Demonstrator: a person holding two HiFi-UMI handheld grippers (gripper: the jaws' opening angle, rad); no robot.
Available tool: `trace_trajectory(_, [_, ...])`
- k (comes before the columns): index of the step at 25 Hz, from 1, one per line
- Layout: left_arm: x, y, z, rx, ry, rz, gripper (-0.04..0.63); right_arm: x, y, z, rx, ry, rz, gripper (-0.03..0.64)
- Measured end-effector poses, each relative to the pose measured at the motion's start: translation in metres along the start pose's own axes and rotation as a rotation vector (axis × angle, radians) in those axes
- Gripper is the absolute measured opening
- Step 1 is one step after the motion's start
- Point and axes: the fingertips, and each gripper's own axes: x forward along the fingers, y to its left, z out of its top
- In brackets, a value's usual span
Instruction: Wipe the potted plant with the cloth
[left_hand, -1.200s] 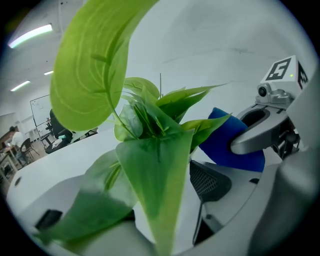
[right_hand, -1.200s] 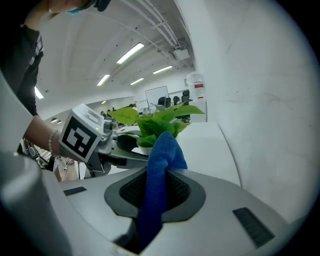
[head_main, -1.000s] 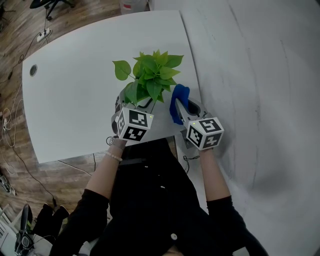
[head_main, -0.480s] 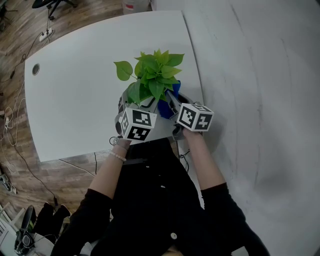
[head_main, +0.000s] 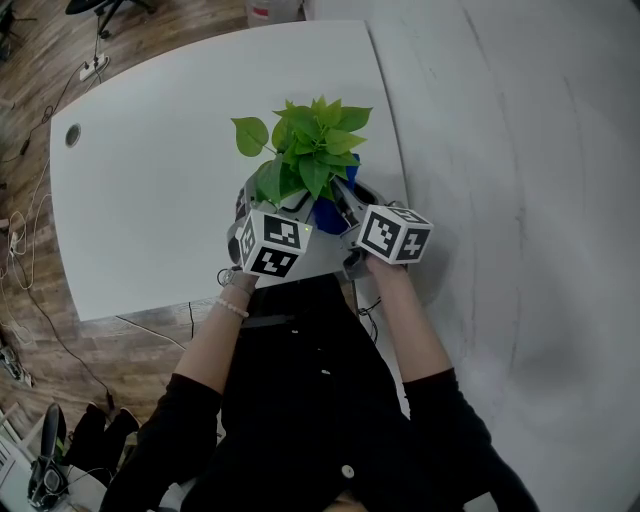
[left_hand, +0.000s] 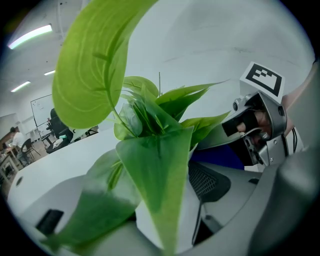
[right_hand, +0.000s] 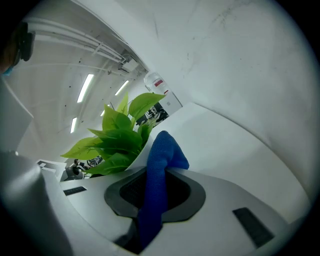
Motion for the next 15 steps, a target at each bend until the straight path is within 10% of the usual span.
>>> trace_trajectory(15, [-0.009, 0.004, -0.007, 0.128, 0.011, -0.12, 0.311, -0.015, 0.015, 0.027, -0.099, -0.039, 0.051, 0.089])
